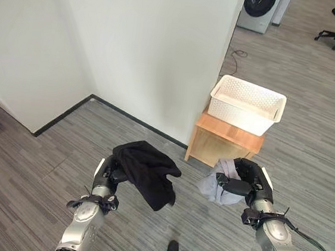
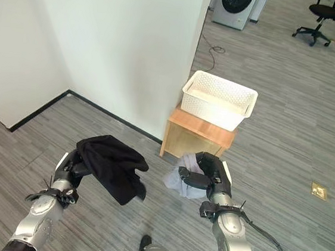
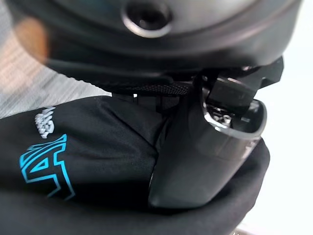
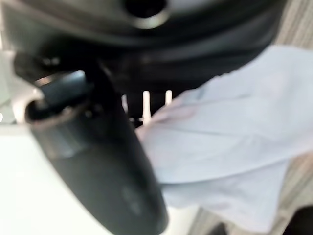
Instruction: Pick up bed clothes into laundry basket.
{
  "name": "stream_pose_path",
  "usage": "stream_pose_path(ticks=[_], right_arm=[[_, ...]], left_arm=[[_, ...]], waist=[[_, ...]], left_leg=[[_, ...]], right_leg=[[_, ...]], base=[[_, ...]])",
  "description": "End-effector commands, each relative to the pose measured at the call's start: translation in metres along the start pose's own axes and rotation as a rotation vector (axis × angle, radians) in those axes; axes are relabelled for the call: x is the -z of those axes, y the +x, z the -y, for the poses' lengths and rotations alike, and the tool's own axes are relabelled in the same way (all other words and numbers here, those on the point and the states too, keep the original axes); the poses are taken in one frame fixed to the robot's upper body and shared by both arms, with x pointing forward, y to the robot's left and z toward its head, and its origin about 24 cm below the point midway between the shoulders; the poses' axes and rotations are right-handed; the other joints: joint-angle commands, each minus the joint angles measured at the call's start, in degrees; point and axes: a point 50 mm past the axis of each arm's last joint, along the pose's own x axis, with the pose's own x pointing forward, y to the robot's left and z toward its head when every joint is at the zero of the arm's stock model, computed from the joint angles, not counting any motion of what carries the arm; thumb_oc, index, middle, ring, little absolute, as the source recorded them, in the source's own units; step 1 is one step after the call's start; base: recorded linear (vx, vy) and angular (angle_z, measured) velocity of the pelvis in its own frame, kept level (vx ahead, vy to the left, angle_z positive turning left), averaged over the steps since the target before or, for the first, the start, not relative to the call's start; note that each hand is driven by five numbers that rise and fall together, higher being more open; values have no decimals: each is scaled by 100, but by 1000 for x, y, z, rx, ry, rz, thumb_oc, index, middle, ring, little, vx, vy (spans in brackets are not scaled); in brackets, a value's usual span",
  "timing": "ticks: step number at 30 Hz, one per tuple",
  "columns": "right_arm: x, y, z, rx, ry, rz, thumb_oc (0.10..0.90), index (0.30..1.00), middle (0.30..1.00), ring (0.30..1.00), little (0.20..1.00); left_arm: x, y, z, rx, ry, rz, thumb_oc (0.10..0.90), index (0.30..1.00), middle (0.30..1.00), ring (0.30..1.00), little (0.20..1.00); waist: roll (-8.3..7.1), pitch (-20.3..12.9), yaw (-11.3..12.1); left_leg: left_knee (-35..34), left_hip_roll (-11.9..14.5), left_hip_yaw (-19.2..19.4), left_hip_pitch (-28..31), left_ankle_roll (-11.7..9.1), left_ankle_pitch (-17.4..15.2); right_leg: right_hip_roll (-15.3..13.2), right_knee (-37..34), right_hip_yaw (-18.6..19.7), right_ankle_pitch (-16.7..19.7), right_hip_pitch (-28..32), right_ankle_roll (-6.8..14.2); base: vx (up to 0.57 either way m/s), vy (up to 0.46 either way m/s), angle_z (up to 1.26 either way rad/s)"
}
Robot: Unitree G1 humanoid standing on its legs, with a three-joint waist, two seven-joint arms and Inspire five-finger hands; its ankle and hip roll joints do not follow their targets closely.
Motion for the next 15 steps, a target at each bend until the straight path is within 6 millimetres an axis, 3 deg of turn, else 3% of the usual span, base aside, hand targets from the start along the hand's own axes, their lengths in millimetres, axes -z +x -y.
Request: stream_pose_path(ticks=[1, 2, 3, 4, 5, 6, 7, 9, 10, 11, 13, 14, 15], right_arm=[[-66, 12, -25, -131, 9, 329, 400, 300, 300, 300, 300], [-62, 12, -31, -150, -13, 316, 400, 300, 300, 300, 300], [-63, 12, -35, -170, -33, 318, 400, 300, 300, 300, 300], [-65, 11, -40, -195, -57, 332, 400, 300, 300, 300, 300], [-60, 10, -39, -184, -70, 301, 400, 300, 300, 300, 300], [-55, 7, -40, -198, -63, 289, 400, 300, 300, 300, 300], [-54, 6, -44, -209, -61, 286, 400, 300, 300, 300, 300], [-51, 6, -44, -212, -69, 272, 400, 300, 300, 300, 300], [-45, 5, -43, -212, -65, 250, 400, 300, 300, 300, 300], [-41, 3, -41, -208, -58, 229, 400, 300, 300, 300, 300], [-37, 0, -38, -201, -52, 211, 400, 300, 300, 300, 300], [-29, -7, -31, -169, -33, 181, 400, 300, 300, 300, 300], [-36, -9, -21, -137, -75, 217, 400, 300, 300, 300, 300]], left_arm=[[-75, 10, 19, 114, -24, 347, 400, 300, 300, 300, 300], [-74, 9, 20, 120, -16, 343, 400, 300, 300, 300, 300], [-71, 7, 19, 118, -14, 334, 400, 300, 300, 300, 300], [-70, 7, 21, 120, 11, 329, 400, 300, 300, 300, 300], [-73, 8, 24, 147, 6, 330, 400, 300, 300, 300, 300], [-75, 9, 28, 156, 20, 338, 400, 300, 300, 300, 300], [-80, 11, 31, 173, 24, 352, 400, 300, 300, 300, 300], [-87, 12, 32, 178, 42, 376, 400, 300, 300, 300, 300], [-93, 15, 35, 192, 61, 395, 400, 300, 300, 300, 300], [-98, 17, 37, 196, 68, 411, 400, 300, 300, 300, 300], [-100, 17, 38, 202, 77, 417, 400, 300, 300, 300, 300], [-105, 19, 43, 229, 63, 429, 400, 300, 300, 300, 300], [-111, 19, 36, 154, 85, 476, 400, 300, 300, 300, 300]], waist=[[245, -309, 295], [395, -318, 502], [446, -360, 535], [500, -358, 589], [468, -388, 487], [532, -430, 439], [542, -478, 466], [630, -388, 304], [670, -290, 196], [680, -271, 101], [672, -282, 20], [681, -350, -106], [566, -445, -106]], left_leg=[[-1861, -448, 138, -968, 88, 418], [-2923, -712, -178, -887, 140, 643], [-3265, -732, -238, -680, 178, 623], [-3610, -715, -301, -507, 193, 716], [-3465, -576, -35, -255, 198, 605], [-3636, -460, -3, -117, 261, 597], [-3967, -466, -15, 155, 395, 522], [-4359, -292, 115, 635, 532, 406], [-4401, -211, 97, 724, 525, 432], [-4416, -183, -42, 769, 517, 428], [-4466, -168, -172, 831, 494, 397], [-4463, -159, -461, 825, 407, 344], [-4457, -280, -664, 801, 406, 255]], right_leg=[[-32, -1290, 447, 426, 986, 1049], [178, -1244, 671, 337, 1113, 1039], [257, -1219, 729, 216, 1230, 1021], [331, -1100, 704, 193, 1246, 1031], [314, -984, 667, 129, 1229, 1042], [376, -692, 577, 91, 1093, 1069], [403, -194, 578, 127, 912, 1200], [354, 1312, 431, 678, 23, 1822], [400, 1804, 612, 738, -282, 1995], [494, 1989, 861, 646, -413, 1949], [314, 1857, 1017, 642, -473, 1865], [60, 1084, 1630, 704, -493, 1656], [100, 336, 1927, 344, -223, 1588]], base=[[695, -178, -110], [546, -106, -116], [519, -122, -114], [318, -95, -97], [198, -23, -113], [128, 16, -103], [125, 45, -109], [92, -10, -98], [42, -74, -92], [34, -126, -39], [107, -163, 34], [254, -241, 35], [177, -261, 53]])
